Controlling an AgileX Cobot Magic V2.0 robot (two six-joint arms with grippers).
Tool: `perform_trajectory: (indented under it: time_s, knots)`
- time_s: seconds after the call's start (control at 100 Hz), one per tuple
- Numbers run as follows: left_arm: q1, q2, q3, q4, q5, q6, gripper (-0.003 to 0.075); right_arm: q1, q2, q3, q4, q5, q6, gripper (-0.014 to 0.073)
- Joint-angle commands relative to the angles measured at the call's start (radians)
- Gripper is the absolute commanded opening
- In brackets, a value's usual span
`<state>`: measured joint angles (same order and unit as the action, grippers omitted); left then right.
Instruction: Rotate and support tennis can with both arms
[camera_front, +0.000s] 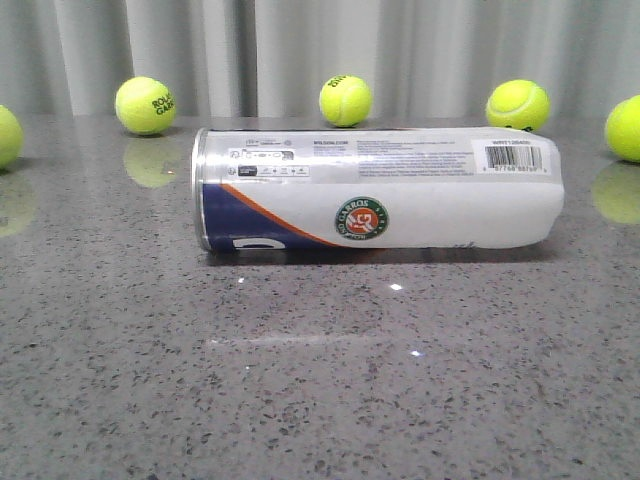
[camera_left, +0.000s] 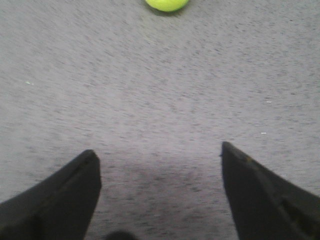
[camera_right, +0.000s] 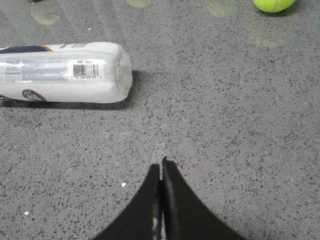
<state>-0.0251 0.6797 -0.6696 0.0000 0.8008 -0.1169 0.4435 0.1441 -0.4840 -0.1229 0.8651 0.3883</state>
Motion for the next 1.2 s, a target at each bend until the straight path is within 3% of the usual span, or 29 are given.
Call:
perform_trajectory:
  time_s: [0.0, 0.26, 0.46, 0.61, 0.93, 1.04, 1.19]
  knots:
    - [-0.005, 0.080, -0.059, -0.158, -0.061, 0.035, 0.0547, -0.005, 0.012, -0.022, -0.009, -0.063, -0.002, -0.0068]
    - [-0.005, 0.327, -0.135, -0.841, 0.026, 0.472, 0.0525, -0.005, 0.012, -0.022, -0.009, -0.063, -0.002, -0.0068]
    - [-0.008, 0.528, -0.179, -1.170, 0.144, 0.707, 0.0525, -0.005, 0.012, -0.022, -0.009, -0.063, -0.002, -0.0068]
    - [-0.069, 0.676, -0.219, -1.321, 0.179, 0.811, 0.0525, -0.005, 0.012, -0.022, -0.009, -0.063, -0.002, -0.0068]
    - [-0.262, 0.955, -0.374, -1.492, 0.190, 0.904, 0.0512, -0.005, 0.012, -0.022, -0.009, -0.063, -0.002, -0.0068]
    - [-0.288, 1.023, -0.427, -1.526, 0.260, 0.918, 0.0398, -0.005, 0.012, -0.022, -0.009, -0.063, -0.002, -0.0068]
    - [-0.290, 1.057, -0.448, -1.567, 0.363, 0.918, 0.0071, -0.005, 0.012, -0.022, -0.009, -0.063, -0.002, -0.0068]
